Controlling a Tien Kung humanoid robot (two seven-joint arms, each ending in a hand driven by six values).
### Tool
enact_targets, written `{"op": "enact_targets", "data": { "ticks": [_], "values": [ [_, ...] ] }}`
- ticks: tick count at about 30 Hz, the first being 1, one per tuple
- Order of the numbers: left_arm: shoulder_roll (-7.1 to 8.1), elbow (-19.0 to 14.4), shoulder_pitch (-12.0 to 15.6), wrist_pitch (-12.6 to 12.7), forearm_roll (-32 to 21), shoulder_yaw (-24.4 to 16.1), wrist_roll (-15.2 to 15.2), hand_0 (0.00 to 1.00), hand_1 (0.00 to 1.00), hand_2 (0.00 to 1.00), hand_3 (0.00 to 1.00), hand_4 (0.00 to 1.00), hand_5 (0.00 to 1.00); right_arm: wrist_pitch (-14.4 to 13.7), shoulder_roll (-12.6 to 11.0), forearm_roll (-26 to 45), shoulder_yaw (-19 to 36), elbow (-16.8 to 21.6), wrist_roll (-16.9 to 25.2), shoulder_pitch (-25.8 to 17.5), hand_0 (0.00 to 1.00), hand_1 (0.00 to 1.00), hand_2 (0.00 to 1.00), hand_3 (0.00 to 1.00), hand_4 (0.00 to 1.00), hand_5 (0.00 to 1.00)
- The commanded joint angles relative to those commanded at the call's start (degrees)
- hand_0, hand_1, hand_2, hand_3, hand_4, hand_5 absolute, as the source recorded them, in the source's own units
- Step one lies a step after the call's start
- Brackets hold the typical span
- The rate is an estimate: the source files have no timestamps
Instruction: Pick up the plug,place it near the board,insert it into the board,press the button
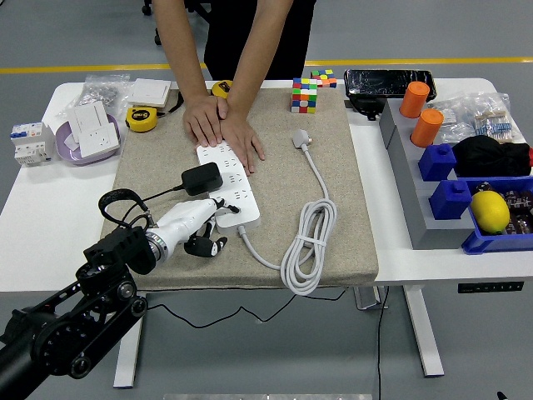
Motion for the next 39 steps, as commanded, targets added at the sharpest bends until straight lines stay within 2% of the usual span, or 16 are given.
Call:
{"op": "enact_targets", "data": {
  "ticks": [6,11,13,18,19,22,24,25,27,30,31,36,37,39],
  "values": [
    [0.14,-0.39,0.06,-0.01,0.01,-0.07,-0.13,0.154,0.01,0.143,0.777,0.606,0.002,-0.01,-0.03,0.07,-0.04,0.0,0.0,0.06,0.972,0.898,0.834,0.844,0.998,0.998],
    [0.17,-2.81,0.14,-0.01,-0.6,-1.43,-0.43,0.154,0.01,0.143,0.768,0.606,0.002,-0.01,0.03,0.02,-0.04,0.0,-0.03,0.01,0.973,0.898,0.833,0.844,0.998,0.998],
    [0.25,-4.25,0.05,-0.22,-1.85,-2.27,-0.47,0.156,0.012,0.144,0.735,0.584,0.002,0.0,0.05,0.11,-0.16,0.0,-0.01,0.0,0.972,0.897,0.834,0.844,0.998,0.998],
    [0.46,-7.56,-1.01,-0.04,-7.58,-4.15,-1.3,0.156,0.012,0.144,0.735,0.584,0.002,-0.02,0.09,0.1,-0.14,0.0,0.0,0.0,0.972,0.897,0.834,0.844,0.998,0.998],
    [0.33,-7.72,-1.53,1.0,-9.62,-4.62,-2.35,0.18,0.026,0.147,0.689,0.543,0.002,-0.02,0.09,0.04,-0.1,0.0,-0.04,0.02,0.972,0.897,0.834,0.844,0.998,0.998],
    [-0.15,-6.85,-2.9,4.28,-14.72,-5.94,-5.37,0.18,0.026,0.147,0.689,0.543,0.002,-0.02,0.13,0.08,-0.11,0.0,-0.04,0.08,0.972,0.897,0.834,0.844,0.998,0.998],
    [-0.68,-5.15,-3.97,6.93,-18.7,-6.74,-7.96,0.18,0.026,0.147,0.689,0.543,0.002,0.0,0.13,0.16,-0.21,0.0,-0.05,0.15,0.972,0.897,0.834,0.844,0.998,0.998],
    [-1.06,-3.85,-4.64,8.3,-20.94,-6.8,-9.47,0.327,0.38,0.4,0.662,0.835,0.003,-0.01,0.16,0.08,-0.12,0.0,-0.1,0.18,0.972,0.897,0.833,0.844,0.998,0.998],
    [-1.91,-0.52,-6.33,11.24,-25.78,-5.88,-13.59,0.327,0.38,0.4,0.662,0.835,0.003,0.07,0.19,0.24,-0.35,0.0,-0.12,0.26,0.972,0.897,0.833,0.844,0.998,0.998],
    [-3.39,3.98,-7.79,11.8,-33.23,-7.17,-19.6,0.327,0.38,0.4,0.662,0.835,0.003,0.09,0.21,0.47,-0.58,0.0,-0.05,0.39,0.972,0.897,0.833,0.844,0.998,0.998],
    [-3.87,5.42,-8.26,11.26,-35.83,-7.93,-20.46,0.748,0.831,0.79,0.838,0.998,0.271,0.09,0.21,0.49,-0.6,0.0,-0.06,0.41,0.972,0.897,0.833,0.844,0.998,0.998],
    [-5.15,11.1,-10.59,9.67,-47.75,-10.58,-20.76,0.748,0.831,0.79,0.838,0.998,0.271,0.08,0.19,0.19,-0.32,0.0,-0.23,0.29,0.972,0.897,0.833,0.844,0.998,0.998],
    [-5.22,11.63,-10.78,9.69,-49.78,-10.76,-20.74,0.946,0.974,0.935,0.913,0.998,0.343,0.08,0.19,0.18,-0.31,0.0,-0.24,0.28,0.971,0.897,0.834,0.844,0.998,0.998],
    [-5.56,14.94,-12.05,9.72,-54.62,-12.01,-20.1,0.946,0.974,0.935,0.913,0.998,0.343,0.06,0.2,0.23,-0.35,0.0,-0.24,0.31,0.971,0.897,0.834,0.844,0.998,0.998]
  ]
}}
